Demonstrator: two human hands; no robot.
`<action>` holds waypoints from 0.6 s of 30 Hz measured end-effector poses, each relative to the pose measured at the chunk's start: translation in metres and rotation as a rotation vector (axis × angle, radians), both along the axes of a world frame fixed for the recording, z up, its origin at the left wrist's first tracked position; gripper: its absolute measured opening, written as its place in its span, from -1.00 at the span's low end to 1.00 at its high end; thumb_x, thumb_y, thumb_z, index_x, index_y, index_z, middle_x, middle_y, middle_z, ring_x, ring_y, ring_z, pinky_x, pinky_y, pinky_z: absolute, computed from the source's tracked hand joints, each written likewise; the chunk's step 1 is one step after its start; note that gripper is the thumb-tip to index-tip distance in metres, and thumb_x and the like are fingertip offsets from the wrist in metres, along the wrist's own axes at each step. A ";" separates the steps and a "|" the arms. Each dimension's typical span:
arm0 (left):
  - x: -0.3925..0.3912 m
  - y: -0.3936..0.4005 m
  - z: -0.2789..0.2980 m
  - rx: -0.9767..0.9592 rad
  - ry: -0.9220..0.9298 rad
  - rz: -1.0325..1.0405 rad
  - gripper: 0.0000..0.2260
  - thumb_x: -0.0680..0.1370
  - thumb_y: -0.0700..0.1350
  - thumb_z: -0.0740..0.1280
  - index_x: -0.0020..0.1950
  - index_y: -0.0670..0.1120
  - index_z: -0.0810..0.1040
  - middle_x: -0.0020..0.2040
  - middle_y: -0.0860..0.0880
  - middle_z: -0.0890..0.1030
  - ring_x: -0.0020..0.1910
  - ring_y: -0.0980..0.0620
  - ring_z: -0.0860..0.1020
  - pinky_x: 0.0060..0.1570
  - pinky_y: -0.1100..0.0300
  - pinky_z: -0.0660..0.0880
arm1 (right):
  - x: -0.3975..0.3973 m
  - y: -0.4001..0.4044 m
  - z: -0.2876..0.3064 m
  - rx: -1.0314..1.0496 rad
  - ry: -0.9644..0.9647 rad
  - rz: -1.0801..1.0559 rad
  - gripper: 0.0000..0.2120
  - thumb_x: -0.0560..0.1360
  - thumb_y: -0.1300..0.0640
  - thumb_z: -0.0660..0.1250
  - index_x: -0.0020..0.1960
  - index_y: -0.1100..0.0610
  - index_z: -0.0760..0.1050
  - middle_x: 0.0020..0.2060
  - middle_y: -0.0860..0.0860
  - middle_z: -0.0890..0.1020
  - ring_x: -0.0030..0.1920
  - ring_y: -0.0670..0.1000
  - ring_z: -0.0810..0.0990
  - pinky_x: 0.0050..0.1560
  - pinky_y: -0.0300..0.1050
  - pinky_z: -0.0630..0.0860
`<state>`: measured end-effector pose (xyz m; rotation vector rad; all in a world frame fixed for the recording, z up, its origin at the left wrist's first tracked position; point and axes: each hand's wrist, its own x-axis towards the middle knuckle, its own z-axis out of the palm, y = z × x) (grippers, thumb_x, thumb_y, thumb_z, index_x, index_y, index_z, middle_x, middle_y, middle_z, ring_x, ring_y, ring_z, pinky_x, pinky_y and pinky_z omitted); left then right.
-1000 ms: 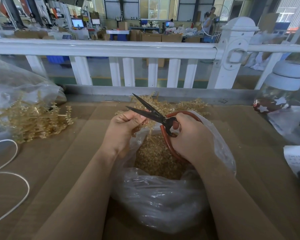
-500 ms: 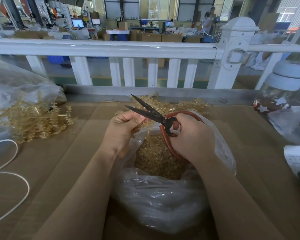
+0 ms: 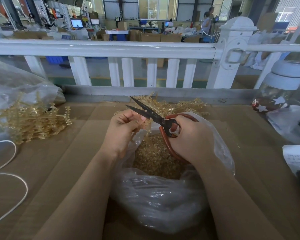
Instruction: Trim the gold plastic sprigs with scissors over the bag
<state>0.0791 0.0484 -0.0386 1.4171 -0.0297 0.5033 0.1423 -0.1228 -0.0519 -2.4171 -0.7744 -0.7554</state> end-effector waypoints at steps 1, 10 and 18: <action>0.000 0.000 0.000 0.018 0.001 0.003 -0.77 0.57 -0.39 0.27 -0.24 -0.17 0.54 -0.45 0.07 0.59 -0.51 0.24 0.49 -0.51 0.43 0.38 | 0.000 0.000 0.000 0.002 0.003 0.006 -0.45 0.46 -0.37 0.08 -0.04 0.03 0.61 -0.23 -0.10 0.65 -0.28 -0.08 0.50 -0.21 -0.15 0.58; 0.002 -0.003 -0.001 0.093 -0.024 0.031 -0.79 0.56 -0.43 0.26 -0.18 -0.18 0.54 -0.44 0.10 0.59 -0.47 0.25 0.52 -0.43 0.43 0.43 | -0.002 -0.002 0.002 0.036 0.008 0.019 -0.49 0.47 -0.35 0.13 -0.08 0.03 0.63 -0.28 -0.10 0.63 -0.27 -0.04 0.56 -0.23 -0.10 0.57; 0.006 -0.008 -0.005 0.121 -0.066 0.093 -0.78 0.63 -0.34 0.22 -0.05 -0.11 0.60 -0.24 0.08 0.67 -0.29 0.11 0.58 -0.25 0.31 0.50 | 0.001 -0.001 -0.003 0.048 0.038 0.021 -0.49 0.45 -0.35 0.14 -0.09 0.03 0.62 -0.28 -0.14 0.62 -0.29 -0.08 0.53 -0.22 -0.23 0.51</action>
